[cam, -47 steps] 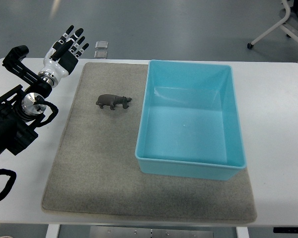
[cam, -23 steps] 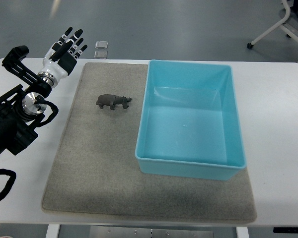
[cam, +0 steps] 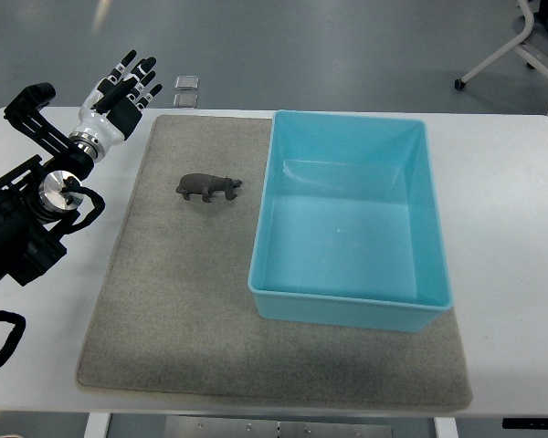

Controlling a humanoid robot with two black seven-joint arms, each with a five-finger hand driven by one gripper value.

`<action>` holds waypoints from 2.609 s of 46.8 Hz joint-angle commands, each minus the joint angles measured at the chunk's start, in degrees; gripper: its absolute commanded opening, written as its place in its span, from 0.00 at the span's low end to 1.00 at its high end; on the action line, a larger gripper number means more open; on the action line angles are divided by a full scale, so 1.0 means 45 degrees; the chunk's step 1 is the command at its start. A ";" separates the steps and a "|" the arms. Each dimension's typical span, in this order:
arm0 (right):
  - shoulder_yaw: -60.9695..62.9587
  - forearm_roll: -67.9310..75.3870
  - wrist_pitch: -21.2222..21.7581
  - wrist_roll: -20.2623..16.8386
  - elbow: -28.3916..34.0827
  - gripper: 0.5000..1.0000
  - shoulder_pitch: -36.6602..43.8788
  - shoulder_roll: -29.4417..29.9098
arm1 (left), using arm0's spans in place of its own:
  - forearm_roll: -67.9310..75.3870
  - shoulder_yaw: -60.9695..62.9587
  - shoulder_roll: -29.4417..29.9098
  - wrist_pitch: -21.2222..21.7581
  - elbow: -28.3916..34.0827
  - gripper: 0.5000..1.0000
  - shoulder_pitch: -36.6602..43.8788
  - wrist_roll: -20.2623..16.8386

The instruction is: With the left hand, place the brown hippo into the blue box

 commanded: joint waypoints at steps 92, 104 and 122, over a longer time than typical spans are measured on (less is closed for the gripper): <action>0.0000 0.0000 0.0000 0.0000 0.0000 0.87 0.0000 0.0000 | 1.9840 0.4153 0.3242 -0.0048 -0.5953 0.99 -0.2148 -0.0214; 0.0000 0.0000 0.0000 0.0000 0.0000 0.87 0.0000 0.0000 | 2.0348 0.4446 0.3223 -0.0048 -0.5992 0.99 -0.2167 -0.0390; 0.0000 0.0000 0.0000 0.0000 0.0000 0.87 0.0000 0.0000 | 2.0388 0.4954 0.3184 -0.0067 -0.6011 0.99 -0.2187 -0.0390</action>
